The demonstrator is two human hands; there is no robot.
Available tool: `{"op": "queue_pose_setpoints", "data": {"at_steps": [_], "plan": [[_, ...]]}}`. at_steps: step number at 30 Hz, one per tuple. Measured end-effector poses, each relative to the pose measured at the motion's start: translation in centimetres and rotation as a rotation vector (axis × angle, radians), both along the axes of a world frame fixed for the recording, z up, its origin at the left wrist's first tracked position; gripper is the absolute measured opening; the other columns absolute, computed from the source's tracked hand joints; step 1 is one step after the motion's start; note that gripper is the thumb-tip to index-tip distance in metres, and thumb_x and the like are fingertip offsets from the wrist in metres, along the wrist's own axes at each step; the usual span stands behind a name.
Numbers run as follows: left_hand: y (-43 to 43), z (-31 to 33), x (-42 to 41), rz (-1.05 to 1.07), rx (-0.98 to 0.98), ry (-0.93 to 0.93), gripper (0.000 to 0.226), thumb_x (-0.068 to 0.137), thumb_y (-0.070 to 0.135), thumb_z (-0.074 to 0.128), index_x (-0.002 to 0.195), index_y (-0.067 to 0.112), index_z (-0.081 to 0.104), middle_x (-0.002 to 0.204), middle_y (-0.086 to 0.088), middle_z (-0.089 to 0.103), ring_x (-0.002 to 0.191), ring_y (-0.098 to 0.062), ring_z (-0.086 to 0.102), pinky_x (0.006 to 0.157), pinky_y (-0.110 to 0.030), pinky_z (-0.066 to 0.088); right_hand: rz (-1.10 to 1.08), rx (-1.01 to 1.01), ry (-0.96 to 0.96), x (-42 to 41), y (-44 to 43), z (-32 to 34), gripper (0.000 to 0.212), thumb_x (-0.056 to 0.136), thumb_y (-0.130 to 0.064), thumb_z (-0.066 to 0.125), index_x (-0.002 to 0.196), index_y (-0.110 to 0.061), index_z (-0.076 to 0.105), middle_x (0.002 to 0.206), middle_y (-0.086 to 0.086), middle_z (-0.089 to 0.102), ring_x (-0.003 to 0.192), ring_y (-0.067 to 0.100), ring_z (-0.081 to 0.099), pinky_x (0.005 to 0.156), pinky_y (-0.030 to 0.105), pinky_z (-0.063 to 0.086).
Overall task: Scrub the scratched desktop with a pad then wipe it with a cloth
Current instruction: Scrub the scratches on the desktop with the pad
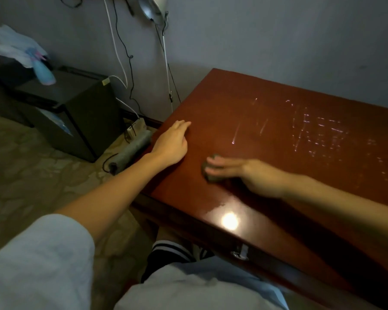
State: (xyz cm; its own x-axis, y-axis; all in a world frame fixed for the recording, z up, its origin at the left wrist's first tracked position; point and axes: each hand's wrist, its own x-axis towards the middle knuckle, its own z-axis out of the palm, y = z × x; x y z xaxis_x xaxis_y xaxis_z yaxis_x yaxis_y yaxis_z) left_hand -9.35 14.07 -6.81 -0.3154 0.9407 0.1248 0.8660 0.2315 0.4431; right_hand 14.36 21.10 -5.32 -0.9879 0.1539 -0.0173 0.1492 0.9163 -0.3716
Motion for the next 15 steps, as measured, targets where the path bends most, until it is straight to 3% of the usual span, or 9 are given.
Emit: {"op": "queue_pose_setpoints", "data": {"at_steps": [4,11,15], "plan": [[0.3,-0.7,0.2,0.013,0.008,0.030,0.051,0.100,0.009,0.034,0.150,0.013,0.026,0.158,-0.007,0.021,0.147,-0.019,0.014,0.119,-0.030,0.011,-0.116,0.049,0.047,-4.1,2.9,-0.4,0.080,0.081,0.022,0.036,0.143,-0.029,0.040,0.154,-0.006,0.026,0.143,0.006,0.017,0.118,0.032,0.023],[0.3,-1.0,-1.0,-0.025,0.023,0.041,0.049,0.101,0.016,0.034,0.150,0.013,0.027,0.158,-0.005,0.020,0.147,-0.016,0.014,0.117,-0.027,0.011,0.201,0.035,0.040,-0.8,-2.6,-1.2,0.083,0.081,0.018,0.041,0.145,-0.034,0.035,0.157,-0.013,0.019,0.145,0.000,0.010,0.117,0.022,0.018],[0.8,-1.4,-1.0,-0.021,-0.008,0.097,0.050,0.102,0.018,0.030,0.151,0.015,0.025,0.159,-0.005,0.017,0.147,-0.016,0.010,0.118,-0.027,0.004,-0.099,0.042,0.047,-0.5,4.0,-0.6,0.085,0.079,0.023,0.037,0.142,-0.034,0.039,0.154,-0.013,0.024,0.143,0.003,0.018,0.119,0.032,0.021]]}}
